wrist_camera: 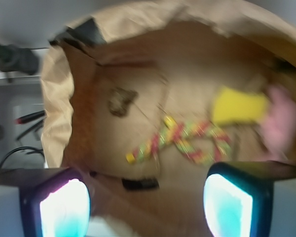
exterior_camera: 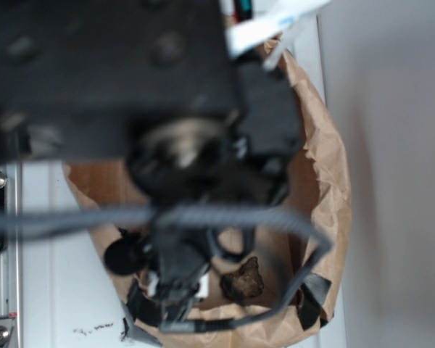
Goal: Grab the rock.
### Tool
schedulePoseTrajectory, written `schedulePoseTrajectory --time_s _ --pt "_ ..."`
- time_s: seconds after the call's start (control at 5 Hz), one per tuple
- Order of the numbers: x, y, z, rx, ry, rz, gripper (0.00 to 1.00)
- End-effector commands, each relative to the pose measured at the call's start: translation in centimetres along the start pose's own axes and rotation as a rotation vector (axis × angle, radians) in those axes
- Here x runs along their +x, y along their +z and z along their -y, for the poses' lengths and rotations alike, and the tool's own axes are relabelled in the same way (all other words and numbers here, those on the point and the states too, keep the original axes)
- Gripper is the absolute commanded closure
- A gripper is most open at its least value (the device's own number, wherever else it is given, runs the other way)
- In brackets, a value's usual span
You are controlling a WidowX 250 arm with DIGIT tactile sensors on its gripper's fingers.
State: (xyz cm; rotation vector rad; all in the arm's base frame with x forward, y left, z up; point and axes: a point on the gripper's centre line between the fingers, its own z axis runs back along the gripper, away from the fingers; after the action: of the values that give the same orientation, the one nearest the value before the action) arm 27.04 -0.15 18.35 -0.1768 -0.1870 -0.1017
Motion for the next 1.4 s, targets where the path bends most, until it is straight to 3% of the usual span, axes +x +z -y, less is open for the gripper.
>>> schedulePoseTrajectory --time_s 0.0,0.2,0.4,0.8,1.2 --pt "1.3 2.2 -0.2 0.016 0.003 0.089 0.00" --pt "1.3 2.2 -0.2 0.016 0.003 0.089 0.00" --pt "0.7 -0.1 -1.0 -0.046 -0.221 -0.041 0.00" --pt "2.6 -1.1 -0.9 -0.156 -0.715 -0.047 0.00" --pt "2.8 -4.1 -1.9 -0.219 -0.918 -0.138 0.00"
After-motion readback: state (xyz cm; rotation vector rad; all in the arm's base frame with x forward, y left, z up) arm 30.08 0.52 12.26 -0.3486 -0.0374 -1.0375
